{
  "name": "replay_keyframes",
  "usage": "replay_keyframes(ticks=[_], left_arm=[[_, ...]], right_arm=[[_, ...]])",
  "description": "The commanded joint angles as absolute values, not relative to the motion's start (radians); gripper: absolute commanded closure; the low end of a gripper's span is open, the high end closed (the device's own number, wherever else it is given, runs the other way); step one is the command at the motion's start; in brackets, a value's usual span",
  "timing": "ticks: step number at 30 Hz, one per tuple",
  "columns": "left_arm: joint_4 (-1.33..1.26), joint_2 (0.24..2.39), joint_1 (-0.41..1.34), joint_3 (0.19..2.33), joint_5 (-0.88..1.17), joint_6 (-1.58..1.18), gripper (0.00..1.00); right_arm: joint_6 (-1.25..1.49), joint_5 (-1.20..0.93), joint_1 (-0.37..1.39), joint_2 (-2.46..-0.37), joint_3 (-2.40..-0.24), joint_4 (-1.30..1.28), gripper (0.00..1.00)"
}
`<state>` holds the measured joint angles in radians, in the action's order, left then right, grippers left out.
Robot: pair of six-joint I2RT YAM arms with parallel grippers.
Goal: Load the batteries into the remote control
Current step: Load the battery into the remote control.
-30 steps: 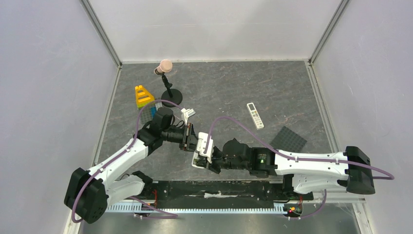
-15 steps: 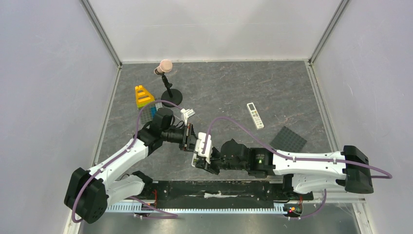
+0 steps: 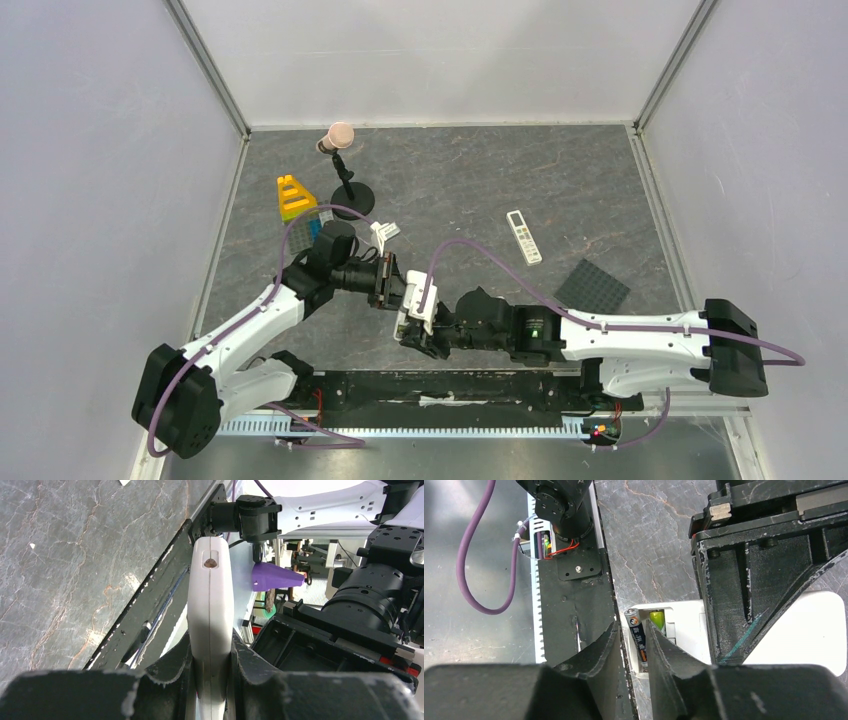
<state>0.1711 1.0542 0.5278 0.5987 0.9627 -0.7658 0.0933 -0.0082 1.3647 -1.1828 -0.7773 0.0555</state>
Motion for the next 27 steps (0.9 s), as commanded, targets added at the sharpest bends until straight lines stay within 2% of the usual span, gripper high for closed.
replay_keyframes(ticks=[1, 12, 17, 20, 23, 27], left_arm=[[0.12, 1.045, 0.531, 0.606, 1.02, -0.811, 0.98], [0.119, 1.052, 0.531, 0.606, 1.014, -0.809, 0.98], [0.118, 1.06, 0.531, 0.606, 1.008, -0.8, 0.98], [0.118, 1.067, 0.531, 0.609, 1.005, -0.796, 0.98], [0.118, 1.071, 0.531, 0.612, 1.002, -0.794, 0.98], [0.118, 1.071, 0.531, 0.617, 0.999, -0.792, 0.98]], right_arm=[[0.125, 0.076, 1.362, -1.155, -0.761, 0.064, 0.69], [0.166, 0.115, 1.361, -1.108, -0.768, 0.042, 0.5], [0.227, 0.118, 1.361, -1.038, -0.782, 0.022, 0.31], [0.281, 0.124, 1.361, -0.986, -0.785, 0.003, 0.13], [0.383, 0.168, 1.361, -0.96, -0.796, -0.082, 0.03], [0.614, 0.291, 1.356, -0.962, -0.79, -0.198, 0.02]])
